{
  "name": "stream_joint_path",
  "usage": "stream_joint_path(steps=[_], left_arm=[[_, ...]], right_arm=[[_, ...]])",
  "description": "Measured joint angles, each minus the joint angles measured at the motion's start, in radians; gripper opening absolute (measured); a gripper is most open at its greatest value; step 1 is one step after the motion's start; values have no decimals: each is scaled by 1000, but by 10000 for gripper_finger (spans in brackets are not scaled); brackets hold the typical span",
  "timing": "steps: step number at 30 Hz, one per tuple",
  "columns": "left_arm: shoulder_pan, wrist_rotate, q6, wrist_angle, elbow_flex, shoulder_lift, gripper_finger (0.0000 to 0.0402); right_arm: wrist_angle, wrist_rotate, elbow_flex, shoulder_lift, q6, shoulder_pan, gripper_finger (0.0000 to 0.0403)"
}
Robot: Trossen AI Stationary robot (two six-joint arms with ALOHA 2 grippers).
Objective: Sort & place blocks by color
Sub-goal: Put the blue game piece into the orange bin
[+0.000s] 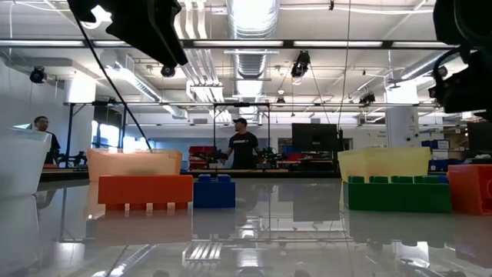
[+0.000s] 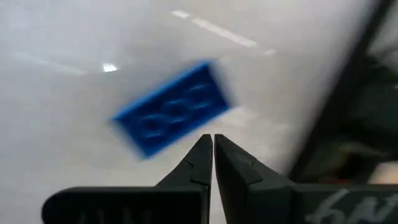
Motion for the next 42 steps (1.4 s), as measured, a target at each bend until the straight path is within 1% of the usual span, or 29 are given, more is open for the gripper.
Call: stream_joint_path(steps=[2,4,10,13,15,17,22,26,29,31,34,38,42], left_arm=[[0,0,0,-2,0,0,192],[0,0,1,-1,0,0,192],[0,0,20,-1,0,0,192],[0,0,29,-1,0,0,192],[0,0,29,-1,0,0,192],[0,0,30,-1,0,0,192],[0,0,30,-1,0,0,192],[0,0,30,-1,0,0,192],[0,0,29,-1,0,0,192],[0,0,27,-1,0,0,192],[0,0,27,-1,0,0,192],[0,0,27,-1,0,0,192],[0,0,27,-1,0,0,192]], right_arm=[[76,-11,-11,3,21,0,8],[112,-16,-21,17,33,0,8],[94,-29,-26,75,45,-7,8],[100,-14,-26,103,4,-24,8],[97,25,-26,120,-27,-33,8],[98,43,-26,133,-54,-47,8],[97,81,-7,133,-118,-79,8],[95,37,34,111,-272,-107,9],[98,1,70,84,-352,-140,17],[97,-22,96,72,-436,-160,29],[98,-33,127,68,-596,-183,60],[69,-27,146,83,-862,-201,122],[-40,-26,179,127,-1010,-233,184]])
